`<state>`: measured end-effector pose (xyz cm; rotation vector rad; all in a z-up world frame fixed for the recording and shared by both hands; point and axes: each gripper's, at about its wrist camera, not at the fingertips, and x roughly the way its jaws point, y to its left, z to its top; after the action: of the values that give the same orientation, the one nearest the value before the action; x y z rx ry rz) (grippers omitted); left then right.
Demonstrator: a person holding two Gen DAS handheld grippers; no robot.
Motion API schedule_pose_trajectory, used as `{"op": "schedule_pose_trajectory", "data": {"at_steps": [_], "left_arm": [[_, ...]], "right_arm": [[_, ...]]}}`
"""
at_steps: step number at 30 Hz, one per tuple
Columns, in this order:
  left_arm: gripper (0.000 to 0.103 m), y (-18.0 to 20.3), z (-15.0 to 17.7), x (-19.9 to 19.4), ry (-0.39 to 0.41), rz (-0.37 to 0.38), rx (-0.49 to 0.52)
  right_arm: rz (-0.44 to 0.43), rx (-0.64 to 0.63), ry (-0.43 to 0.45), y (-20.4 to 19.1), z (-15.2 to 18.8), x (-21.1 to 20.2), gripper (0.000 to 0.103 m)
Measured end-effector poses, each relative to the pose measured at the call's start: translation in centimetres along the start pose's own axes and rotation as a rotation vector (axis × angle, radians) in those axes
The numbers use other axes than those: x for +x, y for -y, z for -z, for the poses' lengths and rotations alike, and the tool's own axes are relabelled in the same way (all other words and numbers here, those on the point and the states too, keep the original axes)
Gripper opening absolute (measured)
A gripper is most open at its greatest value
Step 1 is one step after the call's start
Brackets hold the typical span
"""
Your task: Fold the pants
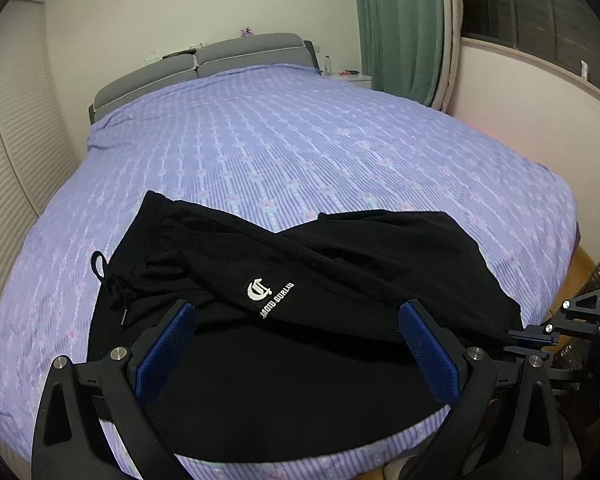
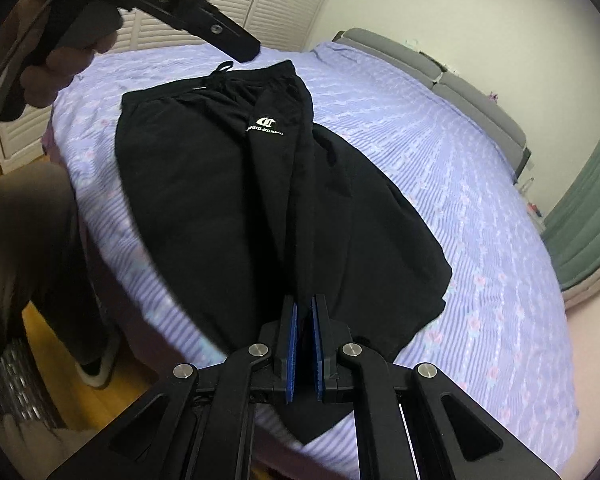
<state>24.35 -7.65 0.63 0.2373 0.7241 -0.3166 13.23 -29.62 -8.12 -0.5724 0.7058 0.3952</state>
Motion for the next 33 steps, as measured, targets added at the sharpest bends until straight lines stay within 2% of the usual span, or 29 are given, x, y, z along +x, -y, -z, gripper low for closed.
{"op": "schedule_pose_trajectory", "data": {"at_steps": [3, 9, 18, 23, 24, 25, 26, 28, 30, 33], "left_arm": [[0.103, 0.6, 0.6, 0.1, -0.004, -0.001, 0.004], [0.103, 1.6, 1.7, 0.5, -0.014, 0.004, 0.002], [0.103, 1.7, 2.6, 1.6, -0.042, -0.001, -0.016], [0.103, 1.5, 2.8, 1.3, -0.042, -0.008, -0.008], [0.103, 1.4, 2.8, 1.2, -0.042, -0.008, -0.012], [0.103, 1.2, 2.8, 1.1, -0.042, -0.007, -0.016], [0.103, 1.0, 2.8, 1.0, -0.041, -0.008, -0.018], [0.103, 0.6, 2.8, 0.6, -0.034, -0.013, -0.019], [0.103, 0.1, 2.7, 0.1, -0.026, -0.017, -0.027], [0.103, -1.4, 2.5, -0.8, -0.014, -0.024, -0.059]], "right_arm": [[0.011, -0.013, -0.029, -0.9, 1.3, 0.4, 0.007], [-0.004, 0.028, -0.089, -0.3, 3.6, 2.3, 0.007], [-0.062, 0.034, -0.143, -1.2, 4.5, 4.9, 0.008], [-0.083, 0.070, -0.129, -0.9, 5.0, 4.9, 0.011], [-0.106, 0.093, -0.119, -0.6, 5.1, 4.6, 0.016], [-0.122, 0.111, -0.109, -0.5, 5.1, 4.3, 0.026], [-0.129, 0.129, -0.092, -0.3, 4.9, 3.7, 0.032], [-0.111, 0.152, -0.039, 0.3, 4.7, 2.0, 0.050], [-0.083, 0.171, 0.010, 1.1, 4.0, 0.4, 0.056], [-0.057, 0.185, 0.052, 2.5, 2.0, -1.1, 0.056]]}}
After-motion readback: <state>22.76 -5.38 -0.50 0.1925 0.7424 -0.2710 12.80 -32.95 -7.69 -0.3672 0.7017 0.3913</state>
